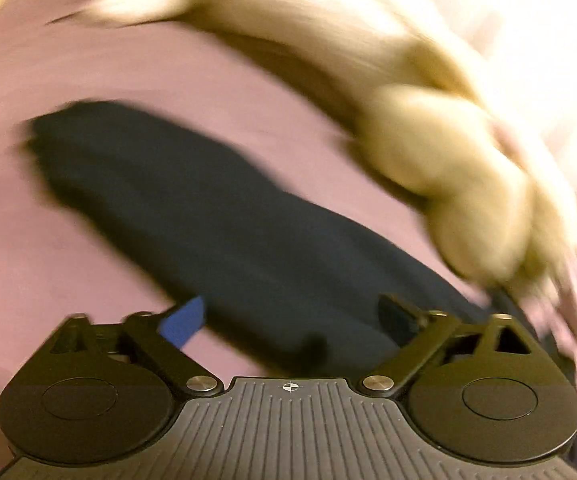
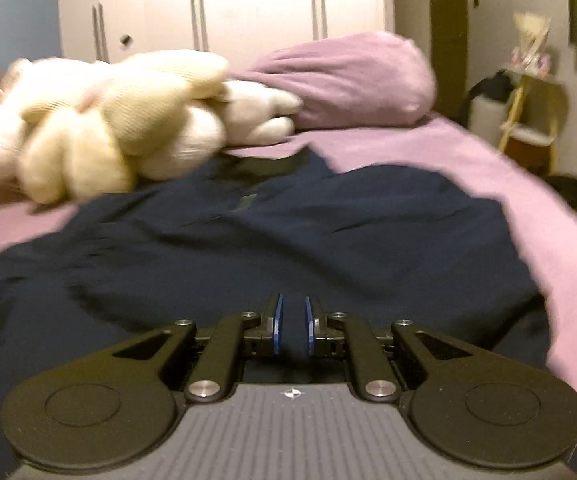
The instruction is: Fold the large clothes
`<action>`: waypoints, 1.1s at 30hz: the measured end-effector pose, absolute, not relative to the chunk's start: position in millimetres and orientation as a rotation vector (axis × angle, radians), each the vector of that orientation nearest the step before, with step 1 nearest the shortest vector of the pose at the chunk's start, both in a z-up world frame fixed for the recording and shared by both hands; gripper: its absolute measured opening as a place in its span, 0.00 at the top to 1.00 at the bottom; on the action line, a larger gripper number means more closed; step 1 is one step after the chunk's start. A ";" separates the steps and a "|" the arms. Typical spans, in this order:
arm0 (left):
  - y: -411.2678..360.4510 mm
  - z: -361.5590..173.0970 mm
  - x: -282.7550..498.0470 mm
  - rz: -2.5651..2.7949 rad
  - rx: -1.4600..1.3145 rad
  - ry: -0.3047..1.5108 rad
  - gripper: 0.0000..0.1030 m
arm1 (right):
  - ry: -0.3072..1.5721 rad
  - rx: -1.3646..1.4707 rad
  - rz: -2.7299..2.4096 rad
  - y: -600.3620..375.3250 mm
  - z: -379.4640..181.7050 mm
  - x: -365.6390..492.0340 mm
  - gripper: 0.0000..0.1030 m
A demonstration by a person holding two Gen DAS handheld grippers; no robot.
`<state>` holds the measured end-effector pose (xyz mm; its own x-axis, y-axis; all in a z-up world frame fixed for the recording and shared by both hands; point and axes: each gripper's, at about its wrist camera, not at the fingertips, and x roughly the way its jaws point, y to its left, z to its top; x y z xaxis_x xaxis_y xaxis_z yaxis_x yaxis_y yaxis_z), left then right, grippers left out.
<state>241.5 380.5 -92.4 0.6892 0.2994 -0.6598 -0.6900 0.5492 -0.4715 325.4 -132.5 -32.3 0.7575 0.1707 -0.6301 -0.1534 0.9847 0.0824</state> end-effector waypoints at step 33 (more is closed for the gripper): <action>129.9 -23.7 399.6 -0.120 -0.429 0.582 0.67 | 0.805 0.265 0.127 -163.7 -41.9 261.9 0.89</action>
<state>399.6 129.9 -23.7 0.8314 -0.2293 -0.5061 -0.0095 0.9049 -0.4255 261.9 -163.7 -41.9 0.6877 0.2124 -0.6943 -0.0120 0.9595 0.2816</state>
